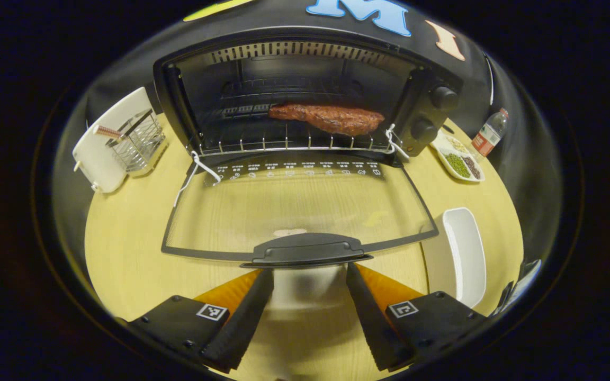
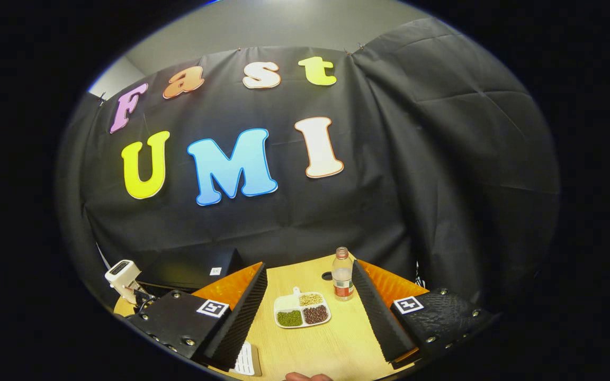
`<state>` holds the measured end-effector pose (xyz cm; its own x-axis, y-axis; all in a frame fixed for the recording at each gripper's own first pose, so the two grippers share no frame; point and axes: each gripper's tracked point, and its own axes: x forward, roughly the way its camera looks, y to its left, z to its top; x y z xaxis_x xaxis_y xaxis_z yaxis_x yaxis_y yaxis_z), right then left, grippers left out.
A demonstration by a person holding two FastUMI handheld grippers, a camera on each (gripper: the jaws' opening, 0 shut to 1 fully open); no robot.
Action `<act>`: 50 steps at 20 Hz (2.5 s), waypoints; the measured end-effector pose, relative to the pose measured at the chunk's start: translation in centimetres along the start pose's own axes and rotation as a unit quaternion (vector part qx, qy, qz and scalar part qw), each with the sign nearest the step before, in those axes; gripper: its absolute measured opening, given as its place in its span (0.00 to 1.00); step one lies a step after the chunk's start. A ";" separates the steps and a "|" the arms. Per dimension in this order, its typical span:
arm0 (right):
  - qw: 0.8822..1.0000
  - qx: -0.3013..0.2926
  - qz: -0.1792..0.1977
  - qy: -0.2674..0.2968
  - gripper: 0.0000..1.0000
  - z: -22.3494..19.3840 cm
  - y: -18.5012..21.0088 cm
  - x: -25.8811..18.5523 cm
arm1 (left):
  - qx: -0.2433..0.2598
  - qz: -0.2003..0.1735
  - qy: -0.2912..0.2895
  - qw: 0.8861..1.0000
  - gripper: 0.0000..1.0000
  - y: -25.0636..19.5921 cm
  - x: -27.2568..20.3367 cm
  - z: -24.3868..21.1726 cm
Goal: Open the electric oven with the left hand, put the food in, and close the electric oven.
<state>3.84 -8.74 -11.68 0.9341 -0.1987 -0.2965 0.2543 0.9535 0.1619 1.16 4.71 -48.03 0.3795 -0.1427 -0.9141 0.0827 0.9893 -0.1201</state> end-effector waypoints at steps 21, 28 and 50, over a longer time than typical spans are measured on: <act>1.000 0.000 0.030 0.005 0.97 -0.3 2.4 -0.3 | 0.001 -0.001 -0.048 0.999 0.96 -0.5 -5.2 1.7; 0.999 -0.006 0.032 0.002 0.97 -0.2 2.3 -0.5 | -0.005 0.002 -0.081 0.997 0.96 -0.7 -7.1 3.3; 1.000 -0.006 0.014 0.013 0.97 -1.0 1.3 0.7 | 0.004 0.014 -0.150 0.989 0.96 -0.1 -8.2 9.1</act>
<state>4.57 -7.38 -12.57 0.9340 -0.1658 -0.3165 0.2247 0.9613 0.1594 6.37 5.48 -36.99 0.6380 -0.1185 -0.7609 0.0755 0.9930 -0.0913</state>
